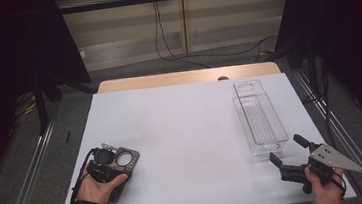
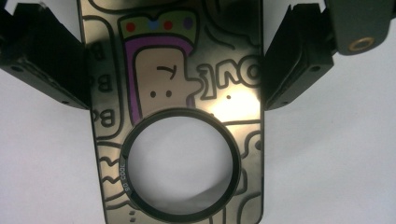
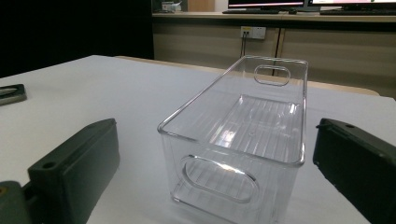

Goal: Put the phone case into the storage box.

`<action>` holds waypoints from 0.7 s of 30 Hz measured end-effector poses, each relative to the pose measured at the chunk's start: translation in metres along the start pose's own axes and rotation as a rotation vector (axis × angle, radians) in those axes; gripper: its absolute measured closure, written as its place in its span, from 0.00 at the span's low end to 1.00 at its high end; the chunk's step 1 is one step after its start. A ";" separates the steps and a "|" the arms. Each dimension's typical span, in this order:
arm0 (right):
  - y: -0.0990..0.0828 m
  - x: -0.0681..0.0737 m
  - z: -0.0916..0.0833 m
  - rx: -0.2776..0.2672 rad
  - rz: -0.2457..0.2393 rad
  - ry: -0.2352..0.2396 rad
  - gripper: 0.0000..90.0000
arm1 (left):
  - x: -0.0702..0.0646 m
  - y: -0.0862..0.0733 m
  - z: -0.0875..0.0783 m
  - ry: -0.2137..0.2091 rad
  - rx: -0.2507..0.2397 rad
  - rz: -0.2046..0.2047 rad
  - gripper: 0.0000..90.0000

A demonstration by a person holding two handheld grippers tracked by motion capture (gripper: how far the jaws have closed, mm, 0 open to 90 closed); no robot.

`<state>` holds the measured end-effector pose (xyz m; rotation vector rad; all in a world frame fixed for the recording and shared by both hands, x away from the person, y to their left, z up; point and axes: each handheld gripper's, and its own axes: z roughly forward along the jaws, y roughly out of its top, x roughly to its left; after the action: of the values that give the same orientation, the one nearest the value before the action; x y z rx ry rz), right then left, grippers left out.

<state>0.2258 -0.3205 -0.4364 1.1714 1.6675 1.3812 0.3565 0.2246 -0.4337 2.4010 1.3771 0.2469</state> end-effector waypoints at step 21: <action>0.000 0.000 0.000 -0.002 0.000 0.001 0.00 | 0.002 0.001 -0.019 -0.032 -0.211 -0.020 0.14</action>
<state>0.2261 -0.3200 -0.4365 1.1701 1.6665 1.3830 0.3523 0.2304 -0.4160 2.2082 1.2910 0.3293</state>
